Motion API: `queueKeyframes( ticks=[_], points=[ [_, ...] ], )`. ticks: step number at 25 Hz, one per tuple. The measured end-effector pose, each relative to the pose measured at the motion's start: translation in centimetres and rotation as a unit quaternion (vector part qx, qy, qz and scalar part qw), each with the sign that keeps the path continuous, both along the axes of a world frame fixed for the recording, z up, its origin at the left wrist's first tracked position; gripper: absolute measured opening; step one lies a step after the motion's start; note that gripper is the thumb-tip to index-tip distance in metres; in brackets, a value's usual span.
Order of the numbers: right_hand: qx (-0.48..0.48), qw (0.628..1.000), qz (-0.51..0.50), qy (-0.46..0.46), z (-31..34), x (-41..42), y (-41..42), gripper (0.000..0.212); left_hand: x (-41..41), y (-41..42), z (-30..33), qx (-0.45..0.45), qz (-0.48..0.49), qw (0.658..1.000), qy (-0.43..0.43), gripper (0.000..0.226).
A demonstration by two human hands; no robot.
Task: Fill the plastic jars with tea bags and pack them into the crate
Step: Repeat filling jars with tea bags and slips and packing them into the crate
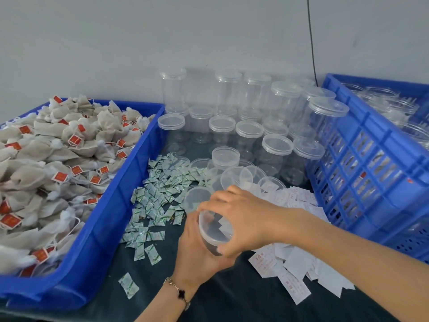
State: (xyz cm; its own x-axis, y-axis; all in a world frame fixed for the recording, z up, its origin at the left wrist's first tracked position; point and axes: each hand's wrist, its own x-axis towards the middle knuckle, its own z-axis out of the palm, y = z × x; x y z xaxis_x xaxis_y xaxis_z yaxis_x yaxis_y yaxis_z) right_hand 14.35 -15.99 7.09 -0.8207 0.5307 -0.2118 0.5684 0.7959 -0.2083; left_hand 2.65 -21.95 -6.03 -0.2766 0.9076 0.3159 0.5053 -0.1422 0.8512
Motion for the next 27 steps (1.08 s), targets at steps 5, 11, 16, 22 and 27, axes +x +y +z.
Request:
queueKeyframes(
  ticks=[5, 11, 16, 22, 27],
  points=[
    [0.014, 1.000, 0.005, -0.018, 1.8, -2.1, -1.2, 0.058, 0.1, 0.3, 0.1, 0.013, -0.011, 1.000, -0.008, 0.089],
    [0.062, 0.979, -0.045, -0.188, 2.6, -3.8, -1.7, 0.038, -0.8, 0.1, 0.4, 0.006, -0.049, 0.998, -0.033, 0.083],
    [0.020, 0.985, -0.063, -0.159, 3.0, -3.2, -2.2, 0.091, -1.0, 0.2, 0.1, -0.002, -0.065, 0.998, 0.004, 0.082],
    [0.099, 0.994, -0.047, -0.007, 4.0, -2.6, 0.5, 0.054, -1.2, 0.4, -0.9, 0.027, -0.068, 0.997, -0.025, 0.080],
    [-0.032, 0.889, -0.331, 0.313, 1.8, 0.6, 7.2, 0.070, -1.3, 0.0, -0.5, 0.064, -0.052, 0.995, -0.053, 0.081]
  ],
)
